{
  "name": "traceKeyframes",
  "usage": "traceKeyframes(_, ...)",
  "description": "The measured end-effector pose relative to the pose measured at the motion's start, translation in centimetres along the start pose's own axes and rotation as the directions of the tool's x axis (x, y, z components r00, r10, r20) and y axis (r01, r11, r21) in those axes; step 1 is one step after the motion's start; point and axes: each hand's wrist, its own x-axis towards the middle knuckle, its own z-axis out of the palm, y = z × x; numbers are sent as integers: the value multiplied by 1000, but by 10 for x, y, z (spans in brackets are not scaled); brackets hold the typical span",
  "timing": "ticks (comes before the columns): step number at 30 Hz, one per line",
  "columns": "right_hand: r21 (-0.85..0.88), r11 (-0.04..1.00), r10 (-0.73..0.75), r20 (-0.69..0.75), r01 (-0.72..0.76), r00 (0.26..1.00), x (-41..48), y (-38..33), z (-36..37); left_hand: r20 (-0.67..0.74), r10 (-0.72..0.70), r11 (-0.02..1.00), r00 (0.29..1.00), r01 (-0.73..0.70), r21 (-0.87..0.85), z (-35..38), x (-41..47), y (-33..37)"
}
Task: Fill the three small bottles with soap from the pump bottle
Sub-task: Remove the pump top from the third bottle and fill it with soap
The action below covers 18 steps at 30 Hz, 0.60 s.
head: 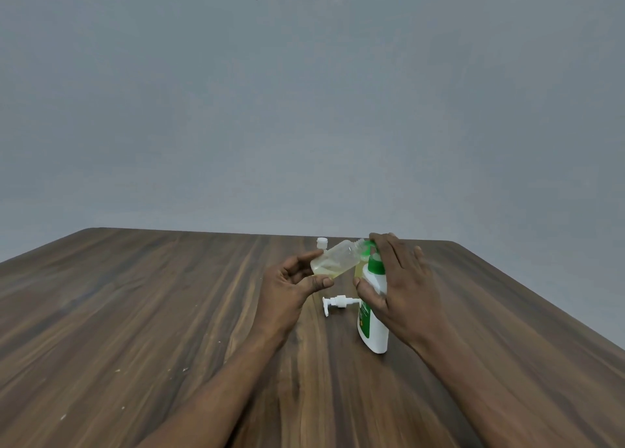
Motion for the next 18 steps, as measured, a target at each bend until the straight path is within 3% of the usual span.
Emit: traceKeyframes(18, 10, 1000, 14, -3, -14, 1000, 0, -2, -1, -2, 5, 1000, 1000, -5, 7, 3, 0, 1)
